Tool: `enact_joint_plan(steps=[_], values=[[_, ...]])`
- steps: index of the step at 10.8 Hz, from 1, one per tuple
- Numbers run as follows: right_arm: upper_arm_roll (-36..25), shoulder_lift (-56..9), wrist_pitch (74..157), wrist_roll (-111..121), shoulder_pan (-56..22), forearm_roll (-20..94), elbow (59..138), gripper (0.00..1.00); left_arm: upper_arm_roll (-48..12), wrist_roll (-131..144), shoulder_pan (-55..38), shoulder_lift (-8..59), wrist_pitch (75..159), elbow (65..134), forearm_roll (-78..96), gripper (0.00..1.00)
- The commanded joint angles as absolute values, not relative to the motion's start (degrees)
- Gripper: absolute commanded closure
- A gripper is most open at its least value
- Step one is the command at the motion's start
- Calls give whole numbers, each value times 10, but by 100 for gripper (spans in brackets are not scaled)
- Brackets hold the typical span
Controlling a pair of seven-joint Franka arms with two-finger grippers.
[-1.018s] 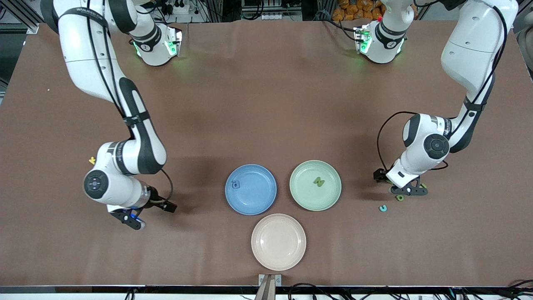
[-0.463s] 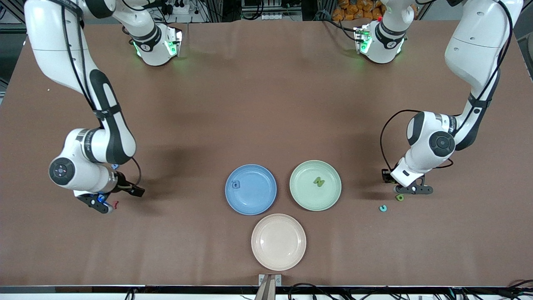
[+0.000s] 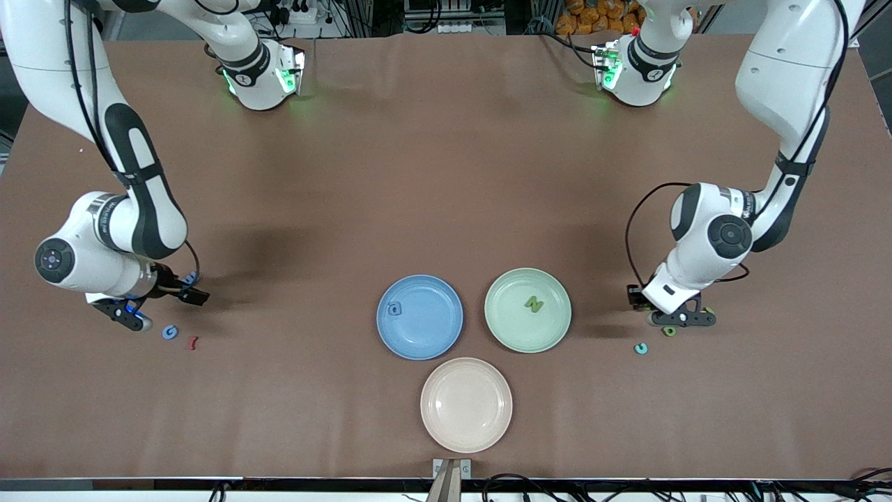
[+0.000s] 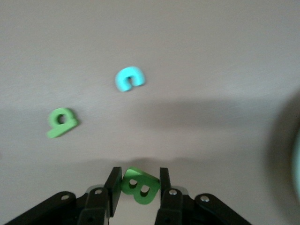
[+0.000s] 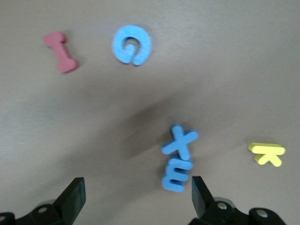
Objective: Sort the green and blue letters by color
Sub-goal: 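Grasp the green B with the left gripper while the right gripper returns, then place the green B on the green plate with the left gripper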
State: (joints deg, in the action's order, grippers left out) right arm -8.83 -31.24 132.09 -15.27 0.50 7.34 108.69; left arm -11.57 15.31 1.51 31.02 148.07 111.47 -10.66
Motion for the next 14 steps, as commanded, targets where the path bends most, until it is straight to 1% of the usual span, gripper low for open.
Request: enact_joint_plan(steps=[1,4,6,7,8,9,10,12,14], values=[[-77,-287,1347,-150,25,75,1128,0,-107,283,-73,308,1434,1060,-84,87],[-77,-287,1400,-155,25,112,1164,0,-107,390,-135,342,1430,1011,-80,87],[-78,-277,1404,-156,25,112,1180,0,-107,447,-168,375,1430,971,-80,86],[-78,-270,1404,-156,25,112,1193,0,-107,455,-177,386,1430,962,-83,52],[-78,-268,1412,-156,25,112,1200,0,-104,448,-181,386,1430,962,-95,1],[-78,-269,1425,-156,25,112,1207,0,-104,447,-178,381,1427,965,-101,0],[-79,-269,1440,-154,25,112,1214,0,-104,426,-168,374,1402,966,-118,0],[-79,-274,1456,-147,27,112,1213,0,-107,325,-117,352,1366,981,-137,0],[-79,-276,1469,-136,35,112,1211,0,-112,258,-74,347,1363,987,-138,0]])
